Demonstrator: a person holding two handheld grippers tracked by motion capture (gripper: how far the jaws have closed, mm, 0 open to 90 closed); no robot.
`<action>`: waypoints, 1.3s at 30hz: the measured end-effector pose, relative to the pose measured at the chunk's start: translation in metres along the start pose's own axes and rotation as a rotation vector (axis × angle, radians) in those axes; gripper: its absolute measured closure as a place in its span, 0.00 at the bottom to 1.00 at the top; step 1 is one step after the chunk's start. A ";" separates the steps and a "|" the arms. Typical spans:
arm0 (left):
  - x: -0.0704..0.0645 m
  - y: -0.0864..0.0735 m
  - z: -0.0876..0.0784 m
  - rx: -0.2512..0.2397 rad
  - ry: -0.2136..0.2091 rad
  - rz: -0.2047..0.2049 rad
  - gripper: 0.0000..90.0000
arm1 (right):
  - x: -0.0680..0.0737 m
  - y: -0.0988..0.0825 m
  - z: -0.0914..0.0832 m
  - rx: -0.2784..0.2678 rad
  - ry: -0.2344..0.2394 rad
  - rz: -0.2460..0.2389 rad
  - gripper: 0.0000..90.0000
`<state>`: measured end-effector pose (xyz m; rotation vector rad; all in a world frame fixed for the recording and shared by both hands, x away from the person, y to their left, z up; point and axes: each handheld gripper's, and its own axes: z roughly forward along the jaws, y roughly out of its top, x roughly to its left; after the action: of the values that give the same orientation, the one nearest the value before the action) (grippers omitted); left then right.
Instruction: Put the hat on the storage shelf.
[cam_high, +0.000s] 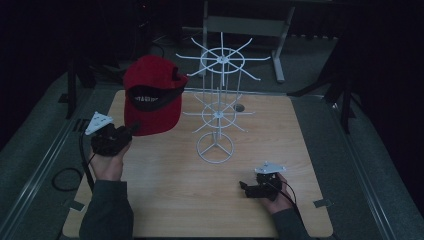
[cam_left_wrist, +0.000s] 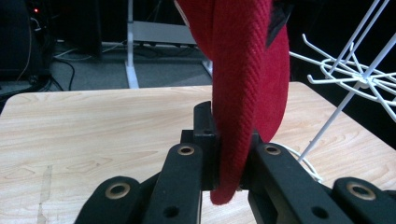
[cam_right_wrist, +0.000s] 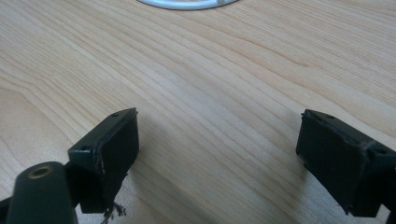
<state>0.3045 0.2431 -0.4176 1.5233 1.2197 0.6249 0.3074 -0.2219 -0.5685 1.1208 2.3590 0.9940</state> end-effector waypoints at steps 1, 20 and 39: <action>0.000 0.000 0.000 -0.007 0.001 -0.003 0.96 | 0.000 0.000 0.000 0.000 0.000 0.000 0.14; -0.005 0.005 -0.003 -0.075 0.009 -0.011 0.96 | 0.000 0.000 0.000 0.001 0.000 0.000 0.14; -0.006 0.017 -0.010 -0.124 0.019 -0.016 0.95 | 0.000 0.000 0.000 0.000 0.000 -0.001 0.14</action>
<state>0.3000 0.2429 -0.3972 1.4059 1.1853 0.6930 0.3075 -0.2219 -0.5685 1.1194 2.3591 0.9936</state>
